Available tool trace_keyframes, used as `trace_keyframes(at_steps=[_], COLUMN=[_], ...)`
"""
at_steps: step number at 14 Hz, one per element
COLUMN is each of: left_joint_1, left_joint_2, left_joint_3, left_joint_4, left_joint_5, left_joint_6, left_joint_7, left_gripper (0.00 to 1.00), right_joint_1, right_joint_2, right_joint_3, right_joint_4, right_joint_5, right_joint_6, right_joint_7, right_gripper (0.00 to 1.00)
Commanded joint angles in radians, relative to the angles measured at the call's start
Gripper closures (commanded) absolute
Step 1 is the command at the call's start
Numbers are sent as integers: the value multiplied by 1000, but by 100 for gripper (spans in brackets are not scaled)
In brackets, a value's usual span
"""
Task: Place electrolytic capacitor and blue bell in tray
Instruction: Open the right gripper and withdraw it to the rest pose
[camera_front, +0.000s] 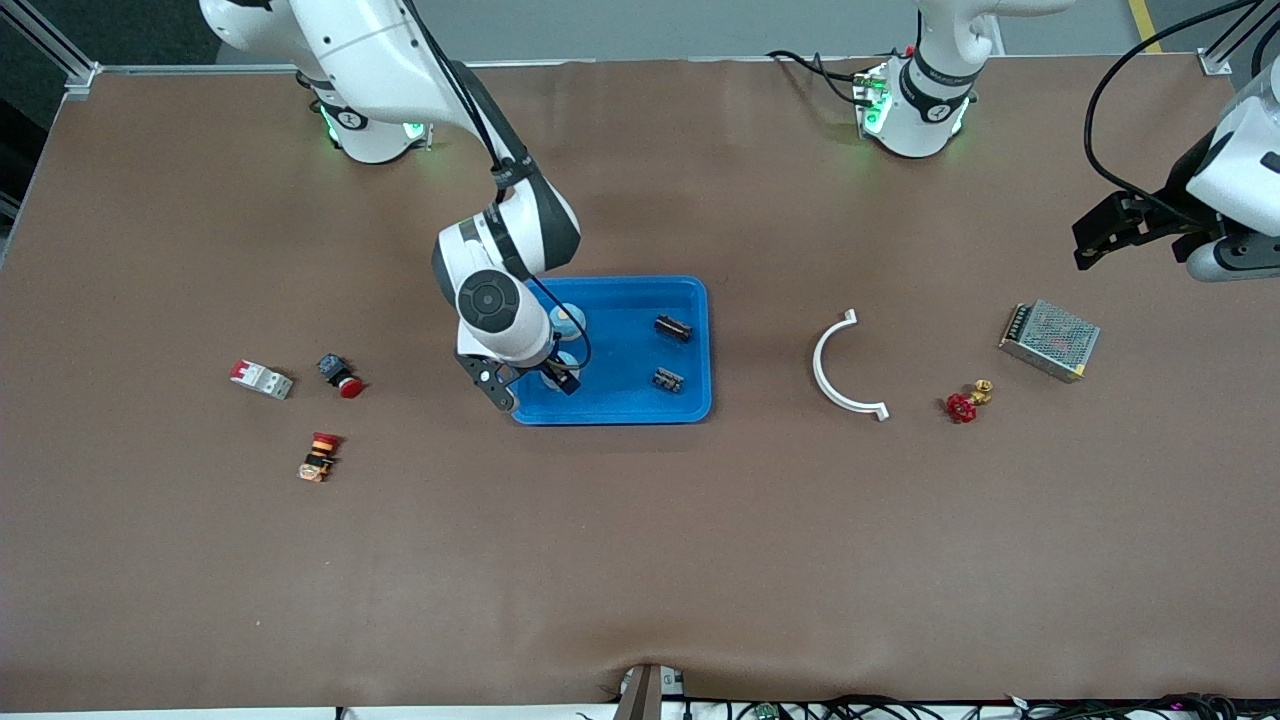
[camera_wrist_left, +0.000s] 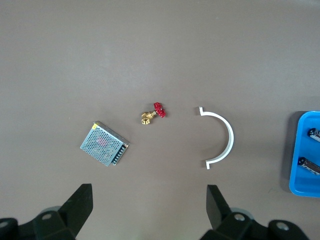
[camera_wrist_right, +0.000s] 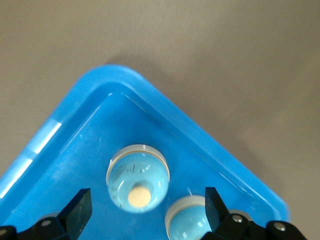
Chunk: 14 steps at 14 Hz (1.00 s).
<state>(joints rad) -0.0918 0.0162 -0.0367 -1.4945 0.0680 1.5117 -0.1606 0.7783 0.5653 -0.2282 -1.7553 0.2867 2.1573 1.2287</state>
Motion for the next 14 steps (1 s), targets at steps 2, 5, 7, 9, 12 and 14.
trace_keyframes(at_steps=[2,5,7,9,12,14], left_joint_1=[0,-2,-2,0,-2,0], left_joint_2=[-1,1,5,5,5,5], left_joint_3=[0,0,0,0,0,0], left_joint_4=[0,0,0,2,2,4], left_joint_5=[-17,-17,-17,-17,-17,-16], left_joint_6=[8,8,8,8,10,10], left_joint_7=[10,10,10,10,10,12], left_gripper=[0,0,0,0,0,0], right_joint_1=[-69,-134,-134,-134,-134,-136], right_joint_2=[-62,-100,-102,-111,-120,-131], right_joint_3=[-54,-141,-218,-269,-322,-370], right_joint_4=[78,106,106,114,120,149], right_joint_5=[-17,-18,-21,-75,-150,-150], right_joint_6=[-227,-335,-352,-370,-372,-399], right_joint_7=[-170,-455,-588,-688,-773,-837], right_gripper=[0,0,0,0,0,0])
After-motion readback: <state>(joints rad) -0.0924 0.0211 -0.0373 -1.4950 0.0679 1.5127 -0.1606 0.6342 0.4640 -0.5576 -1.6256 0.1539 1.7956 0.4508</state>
